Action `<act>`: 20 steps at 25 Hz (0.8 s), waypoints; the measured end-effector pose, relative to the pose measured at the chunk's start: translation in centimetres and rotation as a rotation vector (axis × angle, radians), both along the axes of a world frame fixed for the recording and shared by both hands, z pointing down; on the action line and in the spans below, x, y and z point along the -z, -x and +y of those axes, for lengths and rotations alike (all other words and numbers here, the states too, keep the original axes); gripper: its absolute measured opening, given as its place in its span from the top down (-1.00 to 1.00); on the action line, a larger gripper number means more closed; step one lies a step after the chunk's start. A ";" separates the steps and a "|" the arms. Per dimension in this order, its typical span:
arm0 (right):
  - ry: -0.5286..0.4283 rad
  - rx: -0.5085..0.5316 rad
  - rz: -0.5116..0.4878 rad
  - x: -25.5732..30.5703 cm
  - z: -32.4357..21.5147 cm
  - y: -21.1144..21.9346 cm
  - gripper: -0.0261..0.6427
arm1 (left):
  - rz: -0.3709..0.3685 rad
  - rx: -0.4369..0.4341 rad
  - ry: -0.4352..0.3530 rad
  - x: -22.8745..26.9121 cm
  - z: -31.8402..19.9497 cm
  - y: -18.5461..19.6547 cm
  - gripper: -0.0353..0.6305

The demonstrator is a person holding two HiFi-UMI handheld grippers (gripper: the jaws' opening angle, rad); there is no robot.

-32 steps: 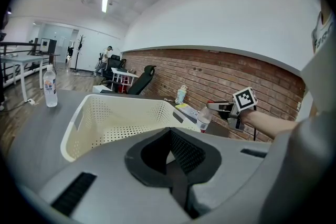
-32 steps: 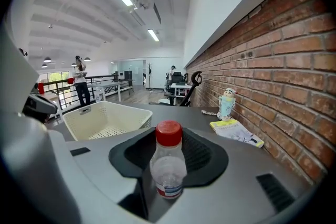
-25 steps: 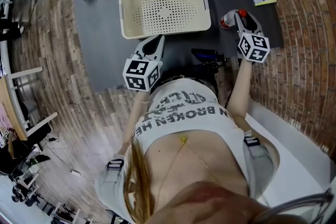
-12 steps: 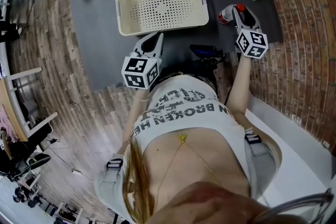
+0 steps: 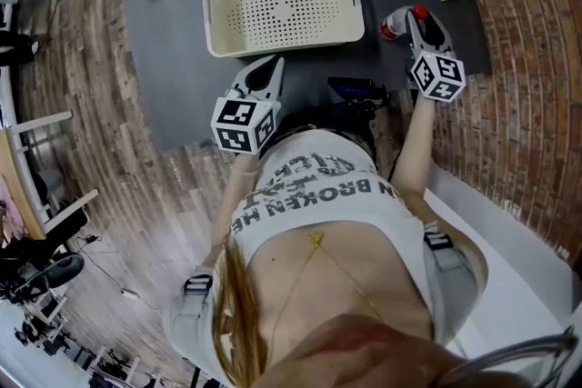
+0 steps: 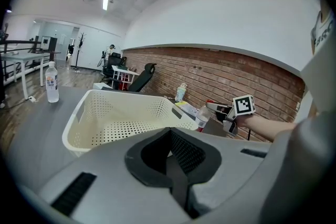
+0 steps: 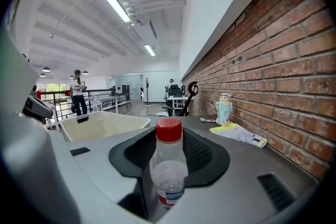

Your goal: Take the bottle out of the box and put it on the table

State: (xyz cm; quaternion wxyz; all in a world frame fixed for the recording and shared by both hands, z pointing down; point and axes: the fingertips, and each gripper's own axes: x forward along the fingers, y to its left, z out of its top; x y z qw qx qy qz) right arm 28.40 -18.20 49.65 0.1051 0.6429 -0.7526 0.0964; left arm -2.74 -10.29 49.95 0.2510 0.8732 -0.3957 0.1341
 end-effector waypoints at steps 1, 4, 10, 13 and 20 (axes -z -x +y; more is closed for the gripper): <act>-0.003 -0.001 0.000 0.0 0.0 0.0 0.47 | 0.000 0.001 0.002 -0.1 0.0 0.1 0.89; -0.005 -0.003 0.005 0.0 -0.1 0.1 0.47 | -0.002 0.006 0.004 -0.2 0.0 0.3 0.89; -0.010 -0.005 -0.006 0.0 0.1 0.1 0.47 | 0.000 0.006 0.004 -0.2 0.0 0.4 0.89; -0.009 -0.005 -0.005 0.0 0.0 0.1 0.47 | 0.003 0.003 0.002 -0.2 -0.1 0.3 0.89; -0.013 -0.006 -0.006 0.0 0.0 0.1 0.47 | 0.005 0.003 0.005 -0.3 -0.1 0.3 0.89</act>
